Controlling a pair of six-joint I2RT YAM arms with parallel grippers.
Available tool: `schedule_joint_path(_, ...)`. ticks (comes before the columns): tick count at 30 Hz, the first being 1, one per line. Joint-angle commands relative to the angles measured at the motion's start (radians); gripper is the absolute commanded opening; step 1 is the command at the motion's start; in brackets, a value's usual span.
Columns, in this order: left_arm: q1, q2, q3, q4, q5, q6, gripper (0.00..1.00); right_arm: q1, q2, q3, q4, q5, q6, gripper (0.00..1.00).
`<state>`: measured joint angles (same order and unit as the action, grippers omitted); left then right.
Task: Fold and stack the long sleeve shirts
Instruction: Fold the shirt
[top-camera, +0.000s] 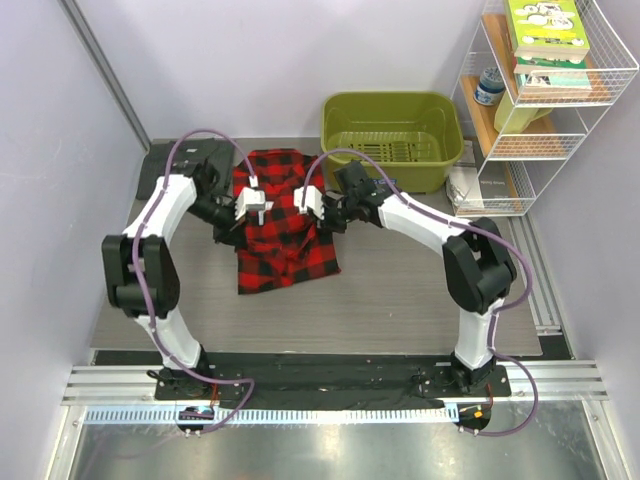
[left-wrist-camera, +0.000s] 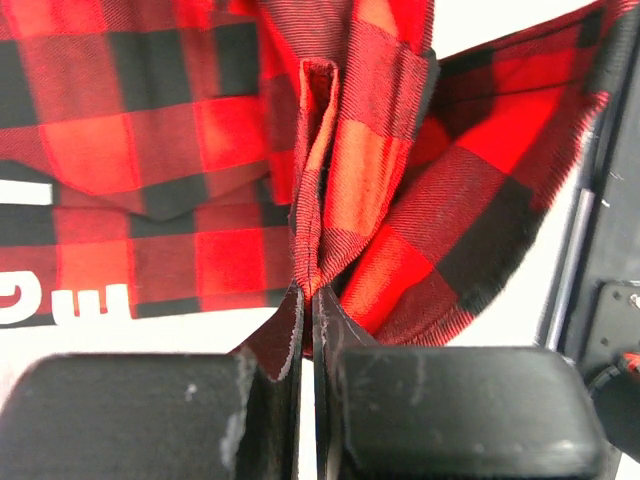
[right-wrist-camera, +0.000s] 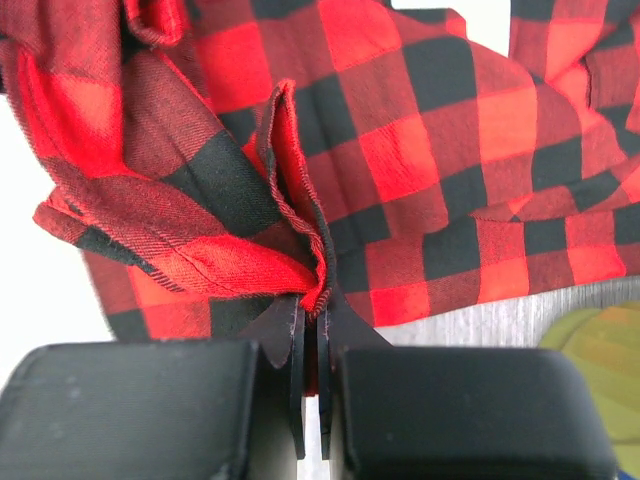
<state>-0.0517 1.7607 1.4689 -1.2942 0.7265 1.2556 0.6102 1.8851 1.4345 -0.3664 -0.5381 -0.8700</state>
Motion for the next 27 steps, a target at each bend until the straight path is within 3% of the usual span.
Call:
schedule_joint_path(1, 0.024, 0.106, 0.112, 0.078, 0.025, -0.082, 0.0, -0.029, 0.077, 0.11, 0.007, -0.031, -0.047, 0.01)
schedule_joint_path(11, 0.033, 0.282, 0.284, 0.134, 0.002, -0.196, 0.0, -0.072, 0.226, 0.276, 0.0, -0.043, -0.052, 0.01)
schedule_joint_path(21, 0.036, 0.37, 0.255, 0.35, -0.11, -0.366, 0.01, -0.073, 0.345, 0.345, 0.084, 0.064, 0.012, 0.03)
schedule_joint_path(22, 0.036, 0.37, 0.246, 0.372, -0.12, -0.378, 0.01, -0.073, 0.353, 0.34, 0.095, 0.081, 0.022, 0.07)
schedule_joint_path(23, 0.036, 0.372, 0.24, 0.384, -0.13, -0.386, 0.1, -0.07, 0.356, 0.339, 0.104, 0.095, 0.022, 0.14)
schedule_joint_path(24, 0.036, 0.378, 0.242, 0.401, -0.139, -0.416, 0.21, -0.067, 0.359, 0.339, 0.104, 0.11, 0.023, 0.35)
schedule_joint_path(27, 0.047, 0.375, 0.275, 0.409, -0.165, -0.485, 0.4, -0.066, 0.332, 0.345, 0.104, 0.156, 0.049, 0.63)
